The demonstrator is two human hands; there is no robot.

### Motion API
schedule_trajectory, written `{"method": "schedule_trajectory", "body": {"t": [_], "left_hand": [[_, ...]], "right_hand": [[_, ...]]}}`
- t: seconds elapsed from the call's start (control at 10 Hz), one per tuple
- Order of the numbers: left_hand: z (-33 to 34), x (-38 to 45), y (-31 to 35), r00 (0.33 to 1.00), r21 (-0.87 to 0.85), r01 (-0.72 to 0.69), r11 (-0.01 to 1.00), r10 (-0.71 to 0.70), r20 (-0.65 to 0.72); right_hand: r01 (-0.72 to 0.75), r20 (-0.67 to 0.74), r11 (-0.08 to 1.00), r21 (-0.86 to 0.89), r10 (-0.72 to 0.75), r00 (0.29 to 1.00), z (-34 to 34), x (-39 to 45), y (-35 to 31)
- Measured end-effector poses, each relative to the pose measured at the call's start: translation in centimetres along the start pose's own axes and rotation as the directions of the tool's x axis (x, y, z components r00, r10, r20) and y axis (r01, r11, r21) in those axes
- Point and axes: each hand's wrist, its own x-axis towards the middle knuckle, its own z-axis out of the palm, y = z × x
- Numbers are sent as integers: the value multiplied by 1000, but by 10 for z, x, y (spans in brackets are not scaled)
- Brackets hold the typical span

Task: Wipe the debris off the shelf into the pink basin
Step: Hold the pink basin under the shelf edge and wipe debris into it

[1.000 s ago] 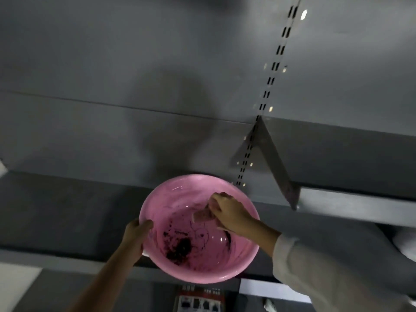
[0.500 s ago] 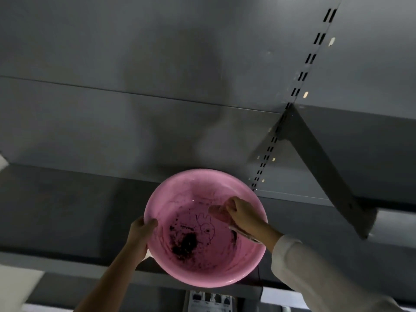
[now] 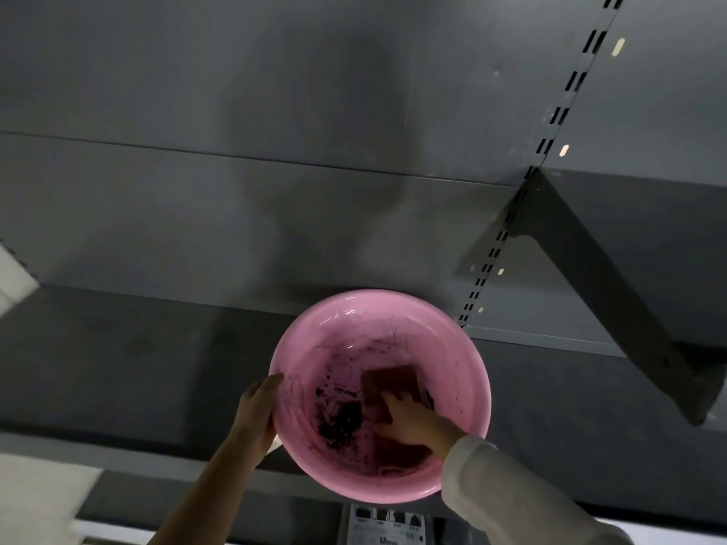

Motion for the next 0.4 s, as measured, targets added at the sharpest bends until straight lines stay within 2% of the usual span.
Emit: {"method": "schedule_trajectory", "body": {"t": [0.1, 0.2, 0.3, 0.4], "left_hand": [[-3, -2, 1, 999, -40, -26, 999, 27, 35], [-4, -4, -3, 998, -52, -31, 998, 33, 45], [-4, -3, -3, 998, -15, -55, 998, 55, 17], [-4, -7, -8, 996, 99, -90, 991, 91, -7]], "right_hand": [[19, -24, 1000, 20, -18, 1000, -3, -5, 0], [53, -111, 997, 53, -47, 993, -12, -19, -1], [114, -225, 987, 113, -86, 970, -24, -36, -2], [186, -311, 967, 175, -125, 942, -26, -57, -1]]}}
